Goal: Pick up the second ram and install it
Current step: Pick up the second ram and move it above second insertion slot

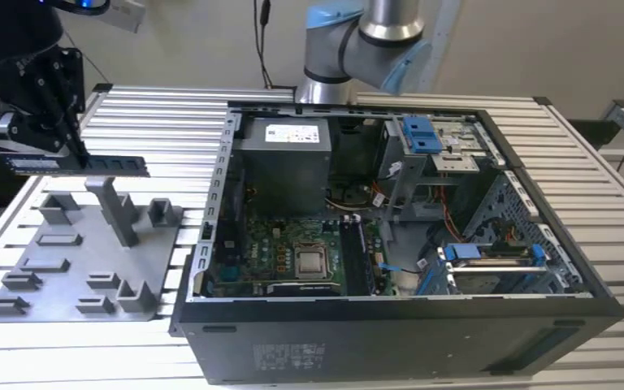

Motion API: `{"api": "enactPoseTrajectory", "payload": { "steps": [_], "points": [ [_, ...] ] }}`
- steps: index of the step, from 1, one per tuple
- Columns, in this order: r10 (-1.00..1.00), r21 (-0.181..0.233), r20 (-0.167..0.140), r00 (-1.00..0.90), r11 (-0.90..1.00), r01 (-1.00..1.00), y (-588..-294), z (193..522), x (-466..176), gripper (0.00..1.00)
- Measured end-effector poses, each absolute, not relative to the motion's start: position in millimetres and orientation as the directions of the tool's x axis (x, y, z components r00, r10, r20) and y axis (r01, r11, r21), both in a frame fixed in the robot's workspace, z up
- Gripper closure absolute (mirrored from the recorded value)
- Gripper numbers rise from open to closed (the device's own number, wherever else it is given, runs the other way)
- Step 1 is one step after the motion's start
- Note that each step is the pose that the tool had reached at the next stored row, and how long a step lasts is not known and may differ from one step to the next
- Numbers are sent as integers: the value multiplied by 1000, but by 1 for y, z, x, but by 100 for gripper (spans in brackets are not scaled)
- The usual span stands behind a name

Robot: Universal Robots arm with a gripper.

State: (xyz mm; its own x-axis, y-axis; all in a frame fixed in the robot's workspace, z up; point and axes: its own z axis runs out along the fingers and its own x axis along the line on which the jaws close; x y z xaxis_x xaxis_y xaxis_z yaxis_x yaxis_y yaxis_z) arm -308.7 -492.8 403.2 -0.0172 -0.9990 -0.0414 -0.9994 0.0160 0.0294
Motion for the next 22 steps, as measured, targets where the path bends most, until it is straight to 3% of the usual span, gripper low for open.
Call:
{"api": "enactPoseTrajectory", "payload": {
  "steps": [22],
  "points": [
    [-999,34,-41,-17,16,-999,-493,403,-247,86]
  ]
}}
